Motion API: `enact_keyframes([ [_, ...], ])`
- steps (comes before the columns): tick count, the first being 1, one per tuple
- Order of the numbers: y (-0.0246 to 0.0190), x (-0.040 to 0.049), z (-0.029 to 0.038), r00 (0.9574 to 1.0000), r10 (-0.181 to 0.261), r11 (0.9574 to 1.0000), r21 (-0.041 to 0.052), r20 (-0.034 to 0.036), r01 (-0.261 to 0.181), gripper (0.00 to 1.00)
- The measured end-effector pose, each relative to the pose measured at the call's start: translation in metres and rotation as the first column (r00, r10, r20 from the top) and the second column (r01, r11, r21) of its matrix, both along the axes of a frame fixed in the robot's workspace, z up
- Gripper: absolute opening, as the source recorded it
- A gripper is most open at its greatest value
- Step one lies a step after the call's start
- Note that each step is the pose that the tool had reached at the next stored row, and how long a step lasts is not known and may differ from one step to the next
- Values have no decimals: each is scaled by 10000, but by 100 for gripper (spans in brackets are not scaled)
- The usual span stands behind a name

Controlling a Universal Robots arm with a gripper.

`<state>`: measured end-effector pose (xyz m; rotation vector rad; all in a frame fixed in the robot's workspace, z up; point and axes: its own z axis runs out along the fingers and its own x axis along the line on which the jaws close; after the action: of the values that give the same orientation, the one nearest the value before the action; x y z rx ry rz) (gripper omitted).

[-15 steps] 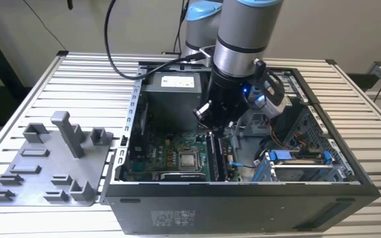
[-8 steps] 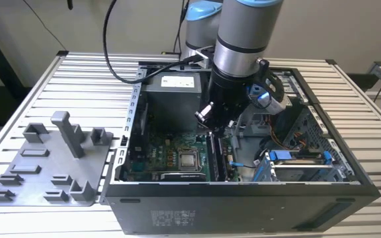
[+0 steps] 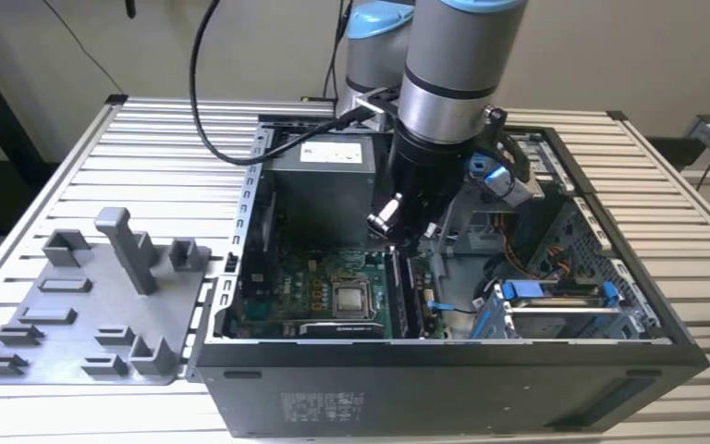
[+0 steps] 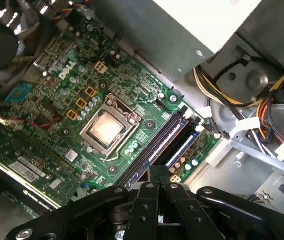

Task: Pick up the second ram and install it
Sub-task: 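Press down the second ram until it locks into place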

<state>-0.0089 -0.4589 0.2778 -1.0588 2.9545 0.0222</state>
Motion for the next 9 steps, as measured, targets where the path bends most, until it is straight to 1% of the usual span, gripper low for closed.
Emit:
enact_keyframes([
  [2, 0, 0, 0, 9993, 366, 9993, 1, 14, -366, 11],
  [4, 0, 0, 0, 9973, 735, 9973, 0, 27, -735, 11],
  [6, 0, 0, 0, 9940, 1093, 9940, -1, 41, -1093, 11],
  [9, 0, 0, -1, 9866, 1628, 9867, -5, 69, -1628, 11],
])
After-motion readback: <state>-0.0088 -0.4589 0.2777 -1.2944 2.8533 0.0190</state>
